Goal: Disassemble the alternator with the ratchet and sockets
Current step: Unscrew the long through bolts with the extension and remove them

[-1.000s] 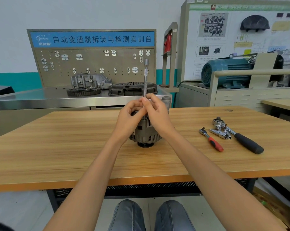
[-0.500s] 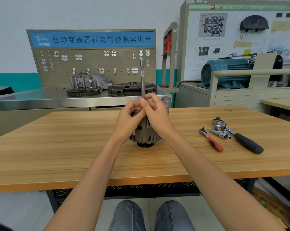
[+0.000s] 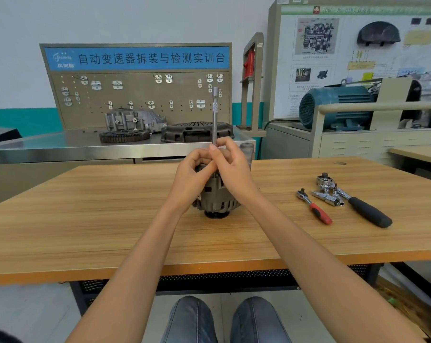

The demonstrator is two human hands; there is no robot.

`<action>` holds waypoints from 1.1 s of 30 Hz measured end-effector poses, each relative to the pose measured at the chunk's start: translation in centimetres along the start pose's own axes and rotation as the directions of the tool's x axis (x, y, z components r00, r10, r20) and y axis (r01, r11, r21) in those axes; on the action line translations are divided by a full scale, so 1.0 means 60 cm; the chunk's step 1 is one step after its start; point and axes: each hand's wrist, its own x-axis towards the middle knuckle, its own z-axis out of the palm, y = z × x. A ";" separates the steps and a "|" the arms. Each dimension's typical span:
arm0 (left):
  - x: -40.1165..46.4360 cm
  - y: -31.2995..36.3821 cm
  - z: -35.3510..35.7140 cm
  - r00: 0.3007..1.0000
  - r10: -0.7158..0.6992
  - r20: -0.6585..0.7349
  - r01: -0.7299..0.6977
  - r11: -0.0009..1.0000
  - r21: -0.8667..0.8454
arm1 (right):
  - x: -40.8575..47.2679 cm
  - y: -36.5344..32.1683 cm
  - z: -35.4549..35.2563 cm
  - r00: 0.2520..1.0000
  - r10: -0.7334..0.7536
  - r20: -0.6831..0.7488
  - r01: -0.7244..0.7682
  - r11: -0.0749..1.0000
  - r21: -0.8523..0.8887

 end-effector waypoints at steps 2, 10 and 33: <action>-0.001 0.003 0.000 1.000 -0.005 0.010 0.005 1.000 -0.001 | 0.001 -0.001 -0.001 1.000 -0.009 0.016 0.009 1.000 -0.020; -0.006 0.011 -0.004 0.998 0.025 0.051 -0.024 0.999 -0.027 | 0.002 0.002 -0.002 1.000 -0.009 0.013 0.010 0.999 -0.036; 0.006 0.023 -0.007 0.997 0.065 0.043 -0.073 0.966 0.247 | 0.014 0.000 -0.011 0.996 -0.094 0.008 0.094 0.993 -0.067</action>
